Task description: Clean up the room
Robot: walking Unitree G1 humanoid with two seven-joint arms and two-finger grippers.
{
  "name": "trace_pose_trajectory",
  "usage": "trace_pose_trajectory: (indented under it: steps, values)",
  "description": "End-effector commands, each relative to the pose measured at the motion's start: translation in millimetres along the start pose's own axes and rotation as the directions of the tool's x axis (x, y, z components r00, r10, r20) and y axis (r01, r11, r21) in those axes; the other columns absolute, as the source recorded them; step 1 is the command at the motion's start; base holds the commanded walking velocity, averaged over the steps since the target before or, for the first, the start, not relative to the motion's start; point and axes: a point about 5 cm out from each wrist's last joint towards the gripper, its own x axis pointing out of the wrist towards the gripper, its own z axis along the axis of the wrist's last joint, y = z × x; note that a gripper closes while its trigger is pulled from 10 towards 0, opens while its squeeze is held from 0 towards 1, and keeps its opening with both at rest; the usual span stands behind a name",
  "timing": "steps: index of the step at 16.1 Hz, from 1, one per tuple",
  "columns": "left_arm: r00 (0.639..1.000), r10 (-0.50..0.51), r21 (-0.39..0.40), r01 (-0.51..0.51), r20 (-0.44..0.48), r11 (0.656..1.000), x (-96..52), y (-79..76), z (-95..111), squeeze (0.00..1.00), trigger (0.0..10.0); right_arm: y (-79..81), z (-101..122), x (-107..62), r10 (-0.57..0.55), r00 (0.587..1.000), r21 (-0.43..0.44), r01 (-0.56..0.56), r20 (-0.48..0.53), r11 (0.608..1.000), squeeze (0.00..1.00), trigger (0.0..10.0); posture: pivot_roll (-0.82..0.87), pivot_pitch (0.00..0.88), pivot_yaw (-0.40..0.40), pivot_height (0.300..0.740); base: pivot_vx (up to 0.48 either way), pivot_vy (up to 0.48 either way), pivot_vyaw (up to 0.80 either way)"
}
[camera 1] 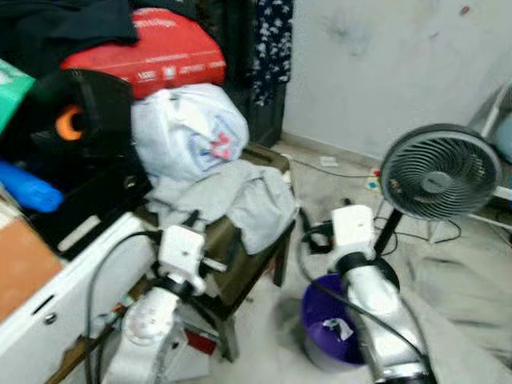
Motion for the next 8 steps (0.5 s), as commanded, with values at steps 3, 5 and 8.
trace_pose_trajectory:
  steps: [3,5,8]
  values:
    - [1.000,-0.011,0.006,0.011,0.006,1.000,3.2,-3.2,1.3,0.00,10.0,-5.9,-2.0,1.5,-0.020,1.000,-0.011,0.020,-0.008,1.000,0.00,10.0,-0.06,0.000,0.021,0.740,0.000,-0.277,0.00]
    - [1.000,-0.011,0.007,0.011,0.007,1.000,3.8,-2.8,1.4,0.00,10.0,-5.6,-2.3,2.0,-0.022,1.000,-0.012,0.022,-0.009,1.000,0.00,10.0,-0.06,0.000,0.022,0.740,0.000,-0.292,0.00]
    - [1.000,-0.013,0.009,0.013,0.007,1.000,4.6,-2.7,1.2,0.00,10.0,-5.8,-2.7,2.8,-0.026,1.000,-0.015,0.026,-0.009,1.000,0.00,10.0,-0.06,0.000,0.023,0.740,0.000,-0.300,0.00]
